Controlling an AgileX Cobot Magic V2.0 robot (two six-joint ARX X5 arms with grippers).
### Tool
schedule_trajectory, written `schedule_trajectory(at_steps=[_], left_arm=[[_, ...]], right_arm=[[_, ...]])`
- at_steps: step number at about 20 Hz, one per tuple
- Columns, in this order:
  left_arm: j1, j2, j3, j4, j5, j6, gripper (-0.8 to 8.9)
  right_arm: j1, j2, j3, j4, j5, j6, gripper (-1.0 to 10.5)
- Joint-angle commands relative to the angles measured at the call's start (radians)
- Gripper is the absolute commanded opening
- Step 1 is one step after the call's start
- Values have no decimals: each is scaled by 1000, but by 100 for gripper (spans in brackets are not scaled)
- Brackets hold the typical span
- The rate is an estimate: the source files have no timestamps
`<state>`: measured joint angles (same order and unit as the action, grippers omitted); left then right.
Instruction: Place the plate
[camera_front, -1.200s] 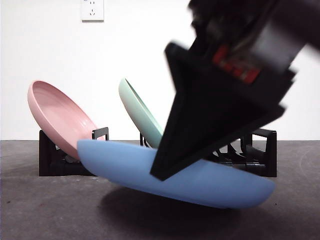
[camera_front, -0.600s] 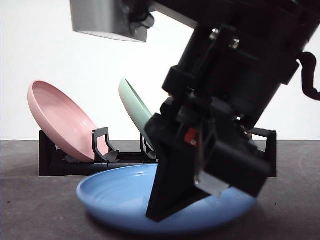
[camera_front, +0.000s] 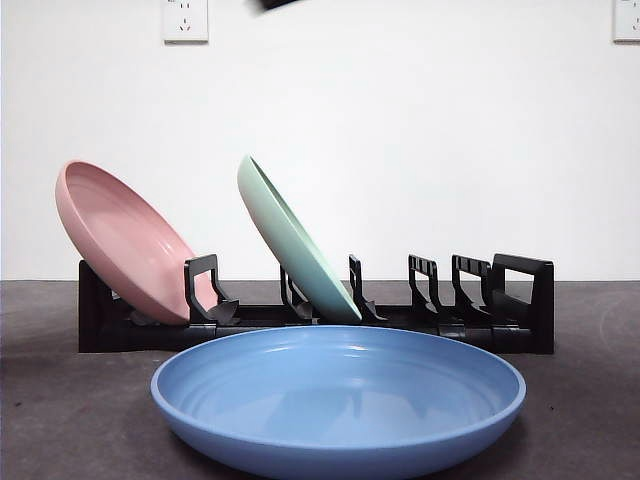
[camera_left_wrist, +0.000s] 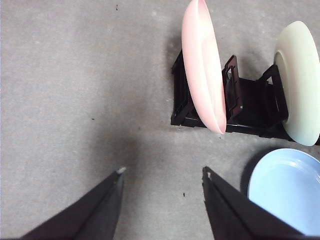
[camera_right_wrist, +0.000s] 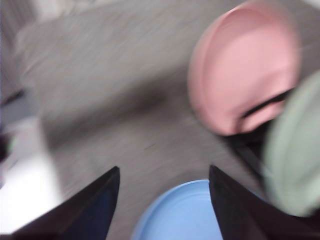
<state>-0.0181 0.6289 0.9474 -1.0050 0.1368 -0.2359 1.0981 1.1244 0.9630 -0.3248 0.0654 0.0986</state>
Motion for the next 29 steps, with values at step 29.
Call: schedule_trajectory(at_steps=[29], left_arm=[[-245,975,668,-117,-305,58,254]], right_arm=[[-740,-329,0,-533,66,-167,284]])
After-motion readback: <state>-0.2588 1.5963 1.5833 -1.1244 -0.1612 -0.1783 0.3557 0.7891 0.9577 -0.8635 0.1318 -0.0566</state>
